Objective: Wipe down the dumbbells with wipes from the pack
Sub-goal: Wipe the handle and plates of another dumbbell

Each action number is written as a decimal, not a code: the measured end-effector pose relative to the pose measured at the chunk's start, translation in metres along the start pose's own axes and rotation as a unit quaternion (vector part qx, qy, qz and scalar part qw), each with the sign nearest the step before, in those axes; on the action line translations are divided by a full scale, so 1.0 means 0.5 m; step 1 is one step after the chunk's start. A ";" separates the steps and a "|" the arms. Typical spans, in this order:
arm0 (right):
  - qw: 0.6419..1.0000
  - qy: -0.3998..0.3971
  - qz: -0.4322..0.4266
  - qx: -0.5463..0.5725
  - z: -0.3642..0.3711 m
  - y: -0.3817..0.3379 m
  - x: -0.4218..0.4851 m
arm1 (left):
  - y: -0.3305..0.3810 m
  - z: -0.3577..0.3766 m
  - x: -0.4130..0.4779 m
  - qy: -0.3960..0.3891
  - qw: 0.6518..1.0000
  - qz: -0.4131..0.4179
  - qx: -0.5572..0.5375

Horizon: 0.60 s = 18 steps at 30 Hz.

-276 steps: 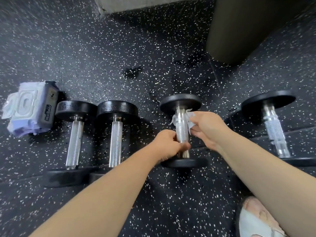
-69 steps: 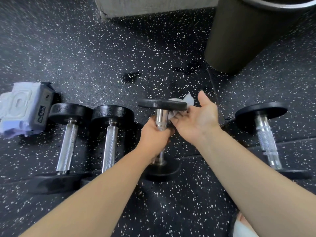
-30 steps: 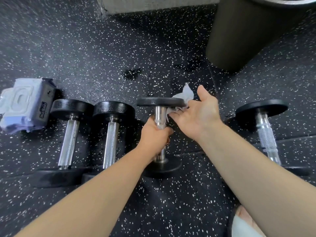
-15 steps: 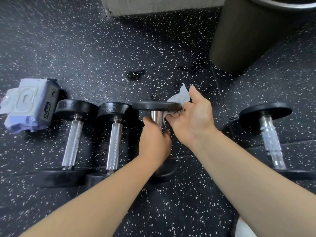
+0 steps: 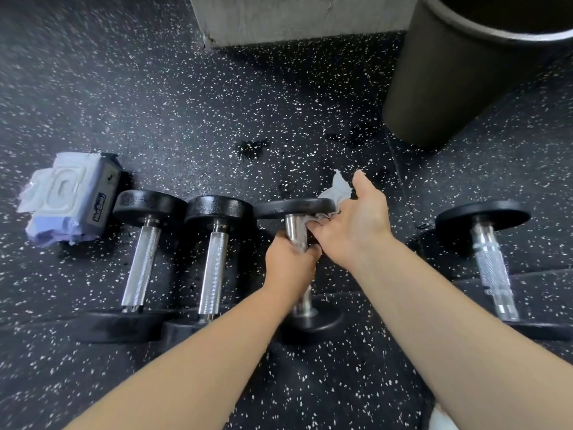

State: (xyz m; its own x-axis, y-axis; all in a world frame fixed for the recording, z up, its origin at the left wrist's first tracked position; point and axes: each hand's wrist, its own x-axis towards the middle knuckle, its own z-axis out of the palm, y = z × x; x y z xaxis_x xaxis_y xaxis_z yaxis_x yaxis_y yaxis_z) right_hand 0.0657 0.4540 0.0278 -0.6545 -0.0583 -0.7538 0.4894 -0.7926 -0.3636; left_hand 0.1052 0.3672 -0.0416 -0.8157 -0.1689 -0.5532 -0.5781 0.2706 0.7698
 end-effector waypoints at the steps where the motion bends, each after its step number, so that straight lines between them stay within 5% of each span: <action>1: 1.000 -0.001 0.018 -0.003 -0.003 -0.002 0.010 | 0.000 -0.005 0.000 -0.001 1.000 -0.009 -0.004; 18: 0.999 -0.013 0.011 -0.036 0.002 0.018 -0.008 | 0.019 -0.046 -0.026 -0.039 0.998 -0.044 0.029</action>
State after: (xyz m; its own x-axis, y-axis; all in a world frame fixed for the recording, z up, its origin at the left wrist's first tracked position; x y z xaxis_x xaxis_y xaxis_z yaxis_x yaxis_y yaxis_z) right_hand 0.0721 0.4462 0.0281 -0.6569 -0.0920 -0.7484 0.5439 -0.7452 -0.3857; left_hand 0.1097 0.3503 -0.0199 -0.7562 -0.1218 -0.6429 -0.6440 0.3123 0.6984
